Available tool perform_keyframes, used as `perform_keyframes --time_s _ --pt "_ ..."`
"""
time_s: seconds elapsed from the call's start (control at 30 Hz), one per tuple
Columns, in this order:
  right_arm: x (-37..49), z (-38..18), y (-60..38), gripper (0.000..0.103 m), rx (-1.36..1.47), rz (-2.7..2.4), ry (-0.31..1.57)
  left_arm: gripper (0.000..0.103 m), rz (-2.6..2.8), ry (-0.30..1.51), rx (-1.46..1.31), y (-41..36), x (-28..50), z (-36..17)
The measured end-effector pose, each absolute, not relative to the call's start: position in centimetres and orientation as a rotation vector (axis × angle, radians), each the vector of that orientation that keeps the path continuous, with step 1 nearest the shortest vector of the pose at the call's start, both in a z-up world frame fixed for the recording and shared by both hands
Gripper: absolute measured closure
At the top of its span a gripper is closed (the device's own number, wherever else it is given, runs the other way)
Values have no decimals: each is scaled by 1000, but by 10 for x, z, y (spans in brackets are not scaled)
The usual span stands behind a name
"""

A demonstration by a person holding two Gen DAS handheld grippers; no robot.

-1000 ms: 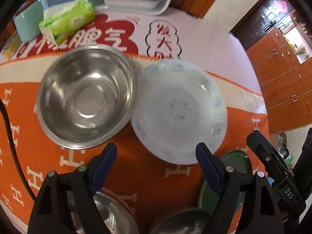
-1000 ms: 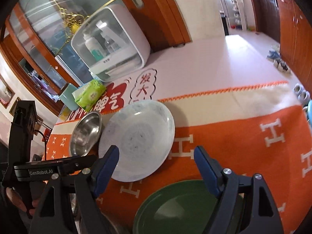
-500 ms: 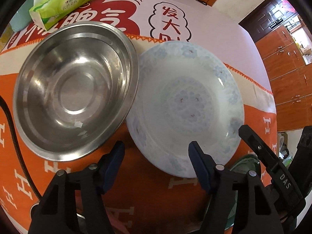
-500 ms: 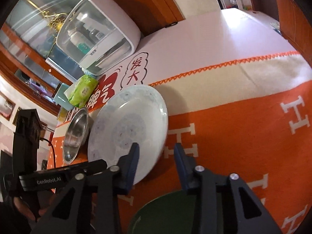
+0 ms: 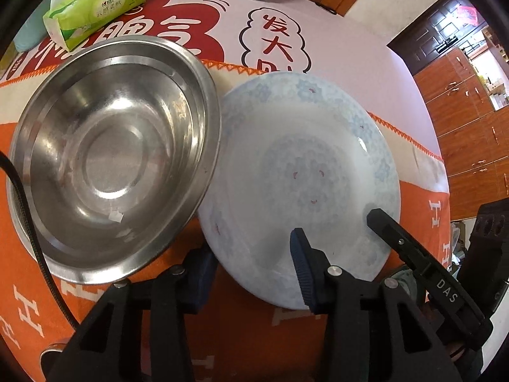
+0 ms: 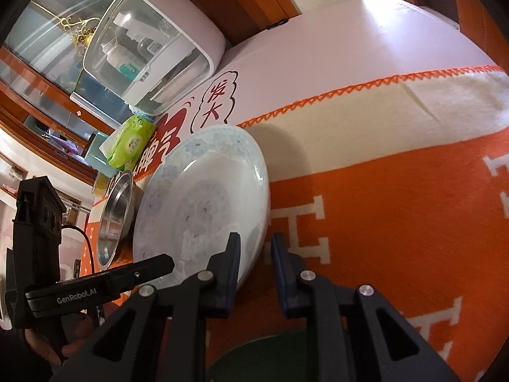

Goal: Organize plates and bowls

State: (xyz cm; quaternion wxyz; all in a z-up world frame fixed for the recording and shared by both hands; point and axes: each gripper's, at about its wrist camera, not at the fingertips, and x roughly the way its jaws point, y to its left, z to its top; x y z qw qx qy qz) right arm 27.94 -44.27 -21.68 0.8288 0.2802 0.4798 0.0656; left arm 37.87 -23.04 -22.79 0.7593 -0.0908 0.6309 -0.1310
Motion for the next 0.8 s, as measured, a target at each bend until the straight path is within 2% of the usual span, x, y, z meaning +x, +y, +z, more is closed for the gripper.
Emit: perform_keyframes --time_s 0.8 --pt "255 -195 -450 87 551 149 1012 60 -366 1353 -135 -239 353 -211"
